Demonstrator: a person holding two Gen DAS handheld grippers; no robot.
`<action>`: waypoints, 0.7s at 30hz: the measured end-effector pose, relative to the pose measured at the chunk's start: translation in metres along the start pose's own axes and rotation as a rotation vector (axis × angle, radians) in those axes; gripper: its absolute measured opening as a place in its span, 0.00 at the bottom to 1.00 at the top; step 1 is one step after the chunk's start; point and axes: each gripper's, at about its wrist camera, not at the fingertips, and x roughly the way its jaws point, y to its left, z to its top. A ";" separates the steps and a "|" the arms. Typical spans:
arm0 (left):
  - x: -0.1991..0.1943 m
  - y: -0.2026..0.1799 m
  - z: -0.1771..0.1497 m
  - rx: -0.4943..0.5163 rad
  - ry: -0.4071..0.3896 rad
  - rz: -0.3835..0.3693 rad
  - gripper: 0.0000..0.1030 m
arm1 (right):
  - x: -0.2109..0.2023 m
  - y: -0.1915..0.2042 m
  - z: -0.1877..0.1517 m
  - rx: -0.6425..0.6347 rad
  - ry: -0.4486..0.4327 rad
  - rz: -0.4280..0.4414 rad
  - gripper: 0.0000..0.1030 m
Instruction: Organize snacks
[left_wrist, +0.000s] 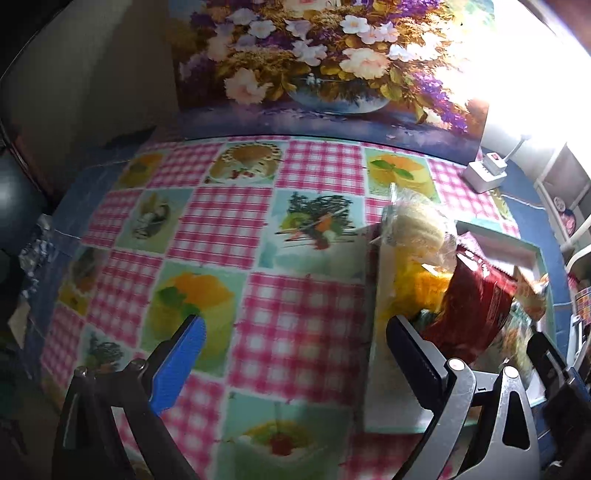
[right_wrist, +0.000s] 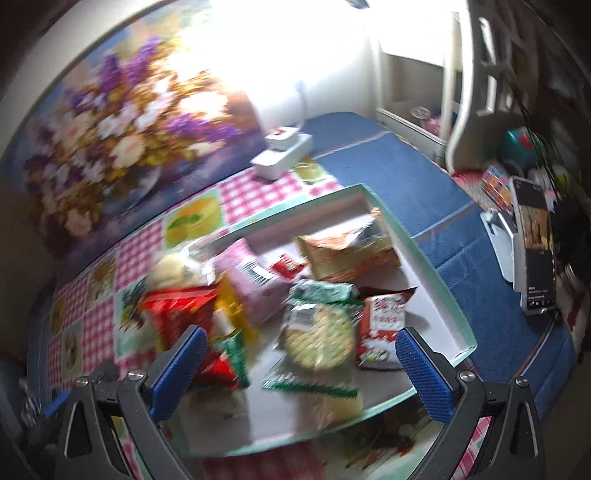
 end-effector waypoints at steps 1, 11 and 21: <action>-0.004 0.004 -0.001 0.005 -0.010 0.011 0.95 | -0.002 0.005 -0.004 -0.025 0.004 0.001 1.00; -0.020 0.037 -0.021 0.022 -0.001 0.058 0.95 | -0.010 0.029 -0.038 -0.162 0.049 -0.003 1.00; -0.028 0.053 -0.033 0.030 -0.004 0.079 0.95 | -0.015 0.033 -0.043 -0.187 0.038 -0.020 1.00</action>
